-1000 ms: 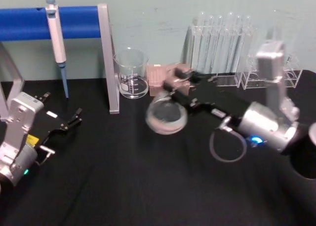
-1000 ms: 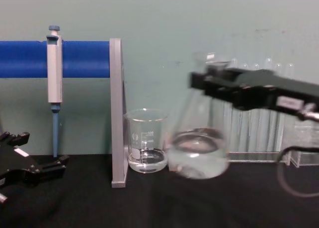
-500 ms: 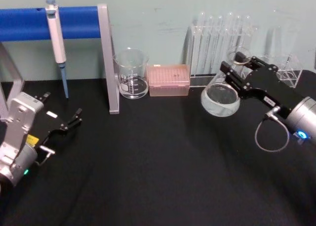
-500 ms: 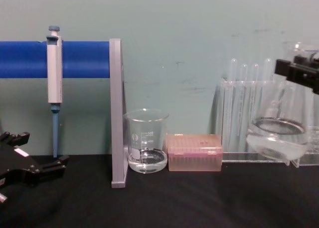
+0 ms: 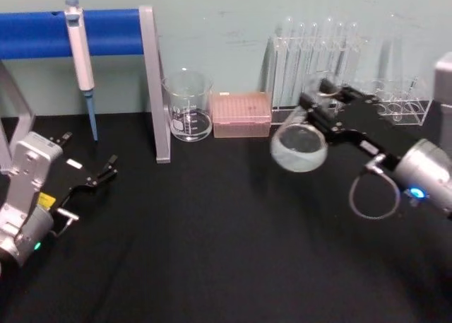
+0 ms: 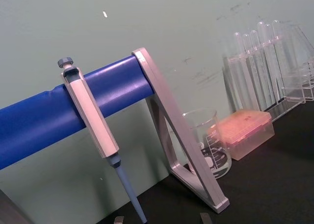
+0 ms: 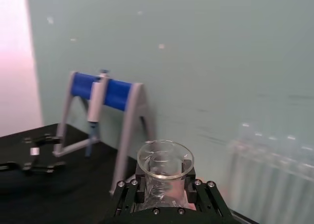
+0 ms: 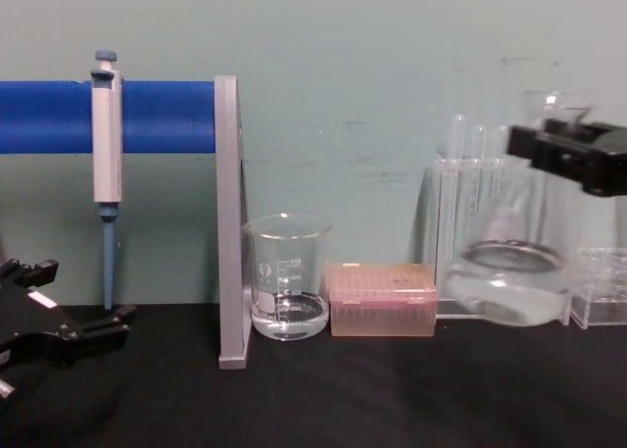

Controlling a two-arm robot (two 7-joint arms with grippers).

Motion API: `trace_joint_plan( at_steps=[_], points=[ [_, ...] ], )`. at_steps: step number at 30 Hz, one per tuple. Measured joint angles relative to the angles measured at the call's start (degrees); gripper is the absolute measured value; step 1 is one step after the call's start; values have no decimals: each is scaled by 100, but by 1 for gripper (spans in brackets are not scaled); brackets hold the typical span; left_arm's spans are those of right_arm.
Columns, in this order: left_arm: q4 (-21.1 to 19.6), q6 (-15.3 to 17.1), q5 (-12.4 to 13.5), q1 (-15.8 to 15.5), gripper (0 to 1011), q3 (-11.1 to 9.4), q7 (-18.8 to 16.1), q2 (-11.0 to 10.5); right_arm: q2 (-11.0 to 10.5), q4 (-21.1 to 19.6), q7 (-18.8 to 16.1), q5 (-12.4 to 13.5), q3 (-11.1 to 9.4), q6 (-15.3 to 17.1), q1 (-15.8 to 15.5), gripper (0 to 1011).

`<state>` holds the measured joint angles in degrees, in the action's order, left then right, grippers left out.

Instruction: Grasp the erlenmeyer flask with one hand, shake it three times, then place it back.

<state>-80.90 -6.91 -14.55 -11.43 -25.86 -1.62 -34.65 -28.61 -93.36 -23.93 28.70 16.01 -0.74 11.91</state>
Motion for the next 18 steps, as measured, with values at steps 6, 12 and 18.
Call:
trace_joint_plan(
  at_steps=[6,12,18],
  points=[
    [0,0,0,0,1001,0,0,0,194,219,-509,0,467,41,365,456],
    [0,0,0,0,1001,0,0,0,378,428,-1022,38,992,47,732,456],
    [0,0,0,0,1001,0,0,0,489,533,-1340,101,1327,18,947,456]
  ],
)
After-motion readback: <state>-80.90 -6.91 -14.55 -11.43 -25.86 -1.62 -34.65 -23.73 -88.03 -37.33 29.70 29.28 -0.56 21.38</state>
